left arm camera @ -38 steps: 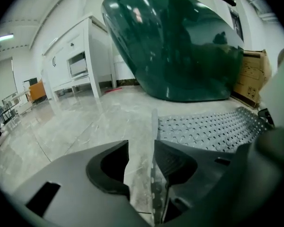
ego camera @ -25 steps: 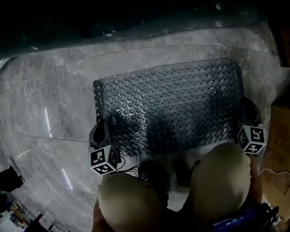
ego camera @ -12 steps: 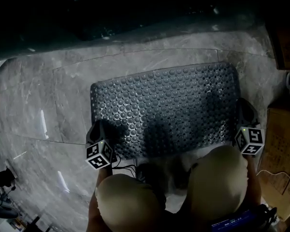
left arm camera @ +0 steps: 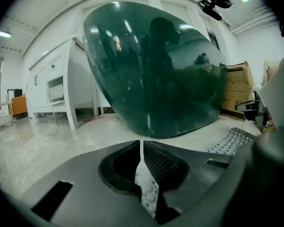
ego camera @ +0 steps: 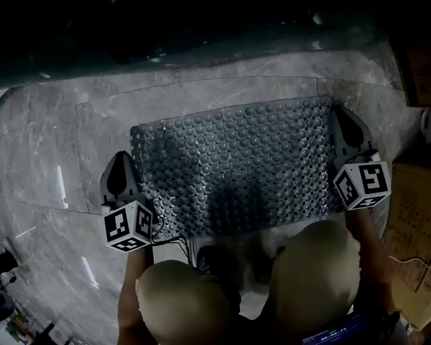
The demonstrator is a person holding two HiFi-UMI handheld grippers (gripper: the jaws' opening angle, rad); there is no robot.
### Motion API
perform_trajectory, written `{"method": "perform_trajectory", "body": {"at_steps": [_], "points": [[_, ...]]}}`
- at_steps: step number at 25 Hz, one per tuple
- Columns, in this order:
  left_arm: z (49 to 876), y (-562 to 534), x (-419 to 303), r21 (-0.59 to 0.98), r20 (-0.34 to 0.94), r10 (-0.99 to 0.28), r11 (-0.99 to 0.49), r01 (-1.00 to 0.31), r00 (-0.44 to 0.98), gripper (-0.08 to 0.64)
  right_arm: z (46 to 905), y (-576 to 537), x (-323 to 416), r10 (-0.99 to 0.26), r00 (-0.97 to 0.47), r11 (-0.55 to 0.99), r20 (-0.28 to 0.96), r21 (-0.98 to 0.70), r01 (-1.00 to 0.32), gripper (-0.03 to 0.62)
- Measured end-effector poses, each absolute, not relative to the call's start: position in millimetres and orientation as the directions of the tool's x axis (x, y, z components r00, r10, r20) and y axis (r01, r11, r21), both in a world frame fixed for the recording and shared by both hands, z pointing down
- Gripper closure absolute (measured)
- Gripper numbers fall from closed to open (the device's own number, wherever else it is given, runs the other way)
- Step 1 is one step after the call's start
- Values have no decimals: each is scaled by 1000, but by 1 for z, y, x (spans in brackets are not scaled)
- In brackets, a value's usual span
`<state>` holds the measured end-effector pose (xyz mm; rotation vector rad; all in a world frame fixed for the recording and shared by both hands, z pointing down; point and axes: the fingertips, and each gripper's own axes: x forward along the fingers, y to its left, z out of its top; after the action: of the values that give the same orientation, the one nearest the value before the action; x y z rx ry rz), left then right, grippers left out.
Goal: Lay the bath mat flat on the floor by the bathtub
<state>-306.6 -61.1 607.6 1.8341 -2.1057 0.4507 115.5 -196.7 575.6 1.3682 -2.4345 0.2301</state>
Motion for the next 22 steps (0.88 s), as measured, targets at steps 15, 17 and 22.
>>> {"method": "perform_trajectory", "body": {"at_steps": [15, 17, 22], "points": [[527, -109, -277, -140, 264, -958, 73, -987, -109, 518, 504, -189, 43, -771, -601, 629, 211, 110, -770, 568], [528, -108, -272, -149, 266, -959, 60, -987, -98, 518, 508, -189, 44, -772, -597, 627, 220, 102, -772, 568], [532, -112, -270, -129, 272, -959, 48, -990, -82, 518, 513, -190, 42, -771, -593, 625, 231, 98, -774, 572]]}}
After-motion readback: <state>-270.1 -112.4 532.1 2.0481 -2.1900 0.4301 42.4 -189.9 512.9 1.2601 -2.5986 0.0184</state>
